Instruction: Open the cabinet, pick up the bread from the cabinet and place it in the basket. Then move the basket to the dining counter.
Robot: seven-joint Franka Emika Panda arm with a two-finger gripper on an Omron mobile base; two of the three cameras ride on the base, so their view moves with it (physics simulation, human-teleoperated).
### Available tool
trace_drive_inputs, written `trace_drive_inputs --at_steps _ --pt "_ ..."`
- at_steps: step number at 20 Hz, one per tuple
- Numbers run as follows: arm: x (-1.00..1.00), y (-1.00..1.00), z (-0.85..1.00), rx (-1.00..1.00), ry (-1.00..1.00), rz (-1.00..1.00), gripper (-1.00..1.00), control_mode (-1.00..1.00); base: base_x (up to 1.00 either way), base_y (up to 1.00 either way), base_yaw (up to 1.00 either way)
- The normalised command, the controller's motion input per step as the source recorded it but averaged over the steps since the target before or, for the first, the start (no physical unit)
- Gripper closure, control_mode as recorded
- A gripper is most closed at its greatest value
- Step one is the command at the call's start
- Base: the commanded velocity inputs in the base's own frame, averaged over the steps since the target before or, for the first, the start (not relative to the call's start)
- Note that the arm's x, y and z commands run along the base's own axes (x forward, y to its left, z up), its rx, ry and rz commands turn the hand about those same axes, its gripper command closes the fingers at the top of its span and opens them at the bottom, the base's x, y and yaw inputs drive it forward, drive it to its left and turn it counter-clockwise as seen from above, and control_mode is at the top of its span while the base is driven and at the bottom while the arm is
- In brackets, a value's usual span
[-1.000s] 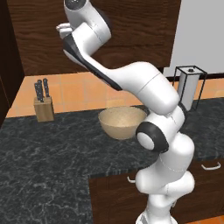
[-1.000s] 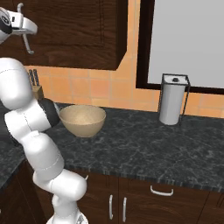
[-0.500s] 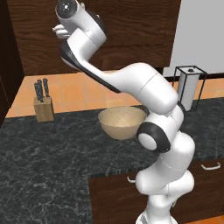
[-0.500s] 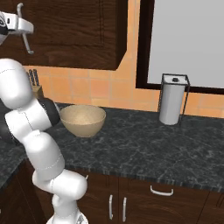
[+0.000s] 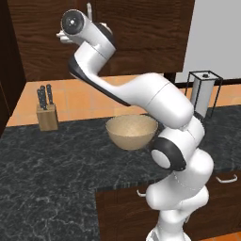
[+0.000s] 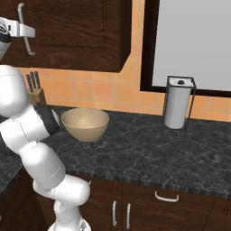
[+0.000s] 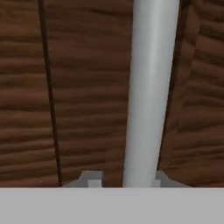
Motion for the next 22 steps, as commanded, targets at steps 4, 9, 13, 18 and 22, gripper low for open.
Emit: trace_drive_inputs --at_steps 4,9,13,18,22 --pt "0.00 -0.76 -0.41 0.00 0.00 0.01 1.00 -1.00 0.00 0.00 0.00" --pt "-0.42 -0.64 -0.16 0.00 0.03 0.00 1.00 -1.00 0.00 0.00 0.00" --pt "-1.00 -0.73 -0.05 0.01 -0.01 0.02 1.00 -1.00 0.00 0.00 0.00" --pt "-1.00 -0.99 -0.05 0.07 -0.06 0.10 1.00 -1.00 0.00 0.00 0.00" --pt "-1.00 -1.00 0.00 0.07 0.00 0.20 1.00 -1.00 0.00 0.00 0.00"
